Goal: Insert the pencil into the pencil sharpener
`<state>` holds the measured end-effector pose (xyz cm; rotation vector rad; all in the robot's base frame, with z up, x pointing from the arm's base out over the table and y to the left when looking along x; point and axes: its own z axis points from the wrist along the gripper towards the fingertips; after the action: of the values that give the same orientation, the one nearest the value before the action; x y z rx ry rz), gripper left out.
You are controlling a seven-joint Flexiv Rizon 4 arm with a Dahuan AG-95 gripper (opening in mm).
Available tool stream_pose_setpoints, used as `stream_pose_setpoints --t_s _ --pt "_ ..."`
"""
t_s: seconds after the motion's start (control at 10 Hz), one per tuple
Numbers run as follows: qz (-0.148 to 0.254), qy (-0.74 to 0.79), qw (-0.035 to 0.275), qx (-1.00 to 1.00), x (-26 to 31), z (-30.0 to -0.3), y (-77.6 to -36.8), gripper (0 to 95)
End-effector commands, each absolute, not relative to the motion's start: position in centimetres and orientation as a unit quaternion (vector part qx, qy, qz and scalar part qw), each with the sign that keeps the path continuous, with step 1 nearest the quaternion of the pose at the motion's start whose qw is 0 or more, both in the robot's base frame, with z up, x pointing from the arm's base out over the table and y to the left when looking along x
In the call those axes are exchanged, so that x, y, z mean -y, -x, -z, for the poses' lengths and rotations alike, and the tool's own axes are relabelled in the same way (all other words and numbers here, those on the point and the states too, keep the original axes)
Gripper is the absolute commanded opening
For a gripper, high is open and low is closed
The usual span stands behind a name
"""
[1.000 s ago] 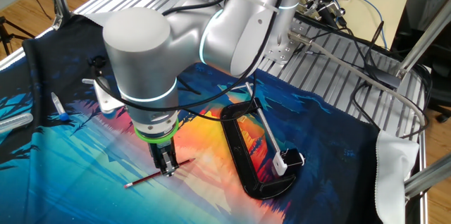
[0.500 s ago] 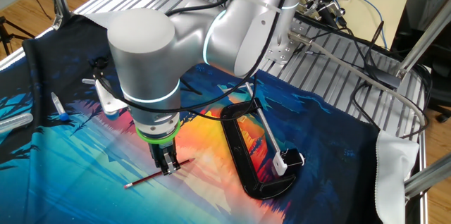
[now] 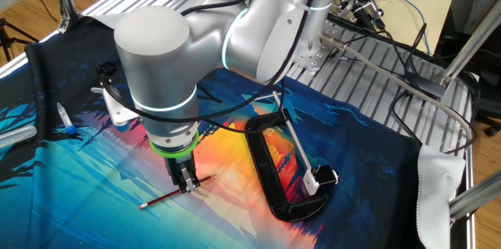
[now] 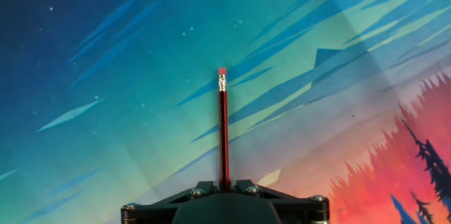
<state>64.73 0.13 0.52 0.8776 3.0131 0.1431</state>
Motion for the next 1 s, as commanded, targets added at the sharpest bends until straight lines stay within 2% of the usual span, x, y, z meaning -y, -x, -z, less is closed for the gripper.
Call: stream_pose_setpoints --t_s 0.1,1.0 --pt "-0.047 -0.289 -0.005 -0.956 -0.6 -1.5 -64.3 0.0" --pt "-0.049 -0.361 -0.022 -0.931 -6.2 -4.2 -62.1 0.0"
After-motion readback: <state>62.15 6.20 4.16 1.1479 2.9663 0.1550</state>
